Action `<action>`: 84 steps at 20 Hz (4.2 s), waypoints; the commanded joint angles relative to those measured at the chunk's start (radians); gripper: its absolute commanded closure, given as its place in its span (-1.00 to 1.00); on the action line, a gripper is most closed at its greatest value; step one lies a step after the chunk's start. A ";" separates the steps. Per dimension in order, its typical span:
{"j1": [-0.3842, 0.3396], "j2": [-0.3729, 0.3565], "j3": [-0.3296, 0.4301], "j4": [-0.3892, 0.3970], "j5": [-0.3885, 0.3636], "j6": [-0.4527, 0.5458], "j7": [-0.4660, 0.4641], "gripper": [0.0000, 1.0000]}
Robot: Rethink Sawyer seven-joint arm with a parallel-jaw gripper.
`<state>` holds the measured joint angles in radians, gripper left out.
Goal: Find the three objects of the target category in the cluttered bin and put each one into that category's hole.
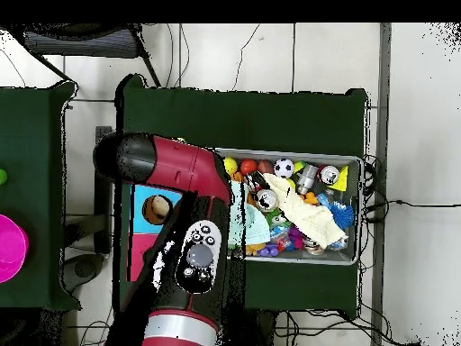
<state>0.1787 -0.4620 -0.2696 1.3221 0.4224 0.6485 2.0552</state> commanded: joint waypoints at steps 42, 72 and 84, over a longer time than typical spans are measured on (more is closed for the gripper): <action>-0.130 0.028 0.287 0.182 0.080 -0.195 0.103 1.00; -0.049 0.060 0.106 0.088 0.020 -0.007 0.145 1.00; -0.111 0.110 0.217 0.103 0.037 -0.180 0.124 1.00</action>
<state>0.1149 -0.4270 -0.1664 1.3804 0.4515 0.5588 2.0552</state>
